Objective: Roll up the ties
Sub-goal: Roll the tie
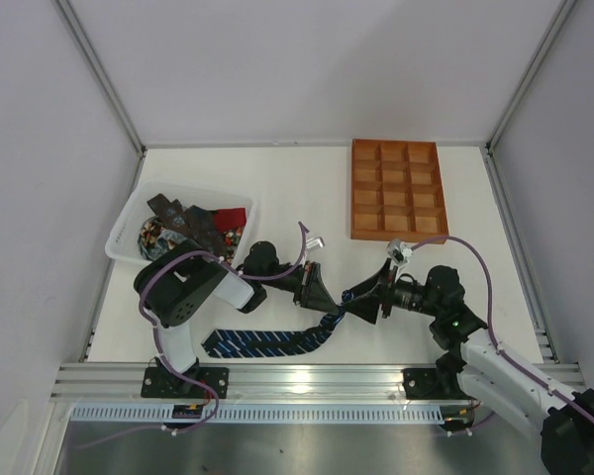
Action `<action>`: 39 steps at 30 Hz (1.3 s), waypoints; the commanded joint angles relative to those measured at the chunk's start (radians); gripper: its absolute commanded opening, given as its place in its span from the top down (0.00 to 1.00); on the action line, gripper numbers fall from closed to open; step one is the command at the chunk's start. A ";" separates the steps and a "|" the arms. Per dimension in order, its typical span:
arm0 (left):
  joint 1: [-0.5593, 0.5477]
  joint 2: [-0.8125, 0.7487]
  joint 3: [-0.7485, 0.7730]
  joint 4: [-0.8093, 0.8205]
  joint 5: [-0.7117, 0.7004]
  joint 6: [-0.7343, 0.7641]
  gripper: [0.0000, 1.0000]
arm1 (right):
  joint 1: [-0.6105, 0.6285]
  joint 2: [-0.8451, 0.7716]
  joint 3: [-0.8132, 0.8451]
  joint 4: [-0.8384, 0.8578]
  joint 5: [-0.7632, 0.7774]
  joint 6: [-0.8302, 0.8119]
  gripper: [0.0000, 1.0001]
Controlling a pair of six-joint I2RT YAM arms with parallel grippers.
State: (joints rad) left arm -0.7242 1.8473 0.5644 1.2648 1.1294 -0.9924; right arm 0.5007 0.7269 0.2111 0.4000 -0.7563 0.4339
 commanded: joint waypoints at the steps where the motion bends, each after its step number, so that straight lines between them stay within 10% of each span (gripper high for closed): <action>1: 0.009 -0.043 0.003 0.459 0.017 -0.008 0.99 | 0.019 0.000 0.013 0.019 0.012 -0.029 0.29; 23: 0.012 -0.105 -0.011 0.458 0.015 -0.029 1.00 | -0.013 0.025 0.025 0.025 -0.011 0.022 0.22; 39: 0.005 -0.086 -0.011 0.439 0.012 -0.018 1.00 | 0.015 0.106 0.043 0.171 -0.035 0.071 0.50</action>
State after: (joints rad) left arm -0.7197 1.7817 0.5518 1.2781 1.1313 -1.0237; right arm 0.5056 0.8211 0.2195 0.4896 -0.7773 0.4850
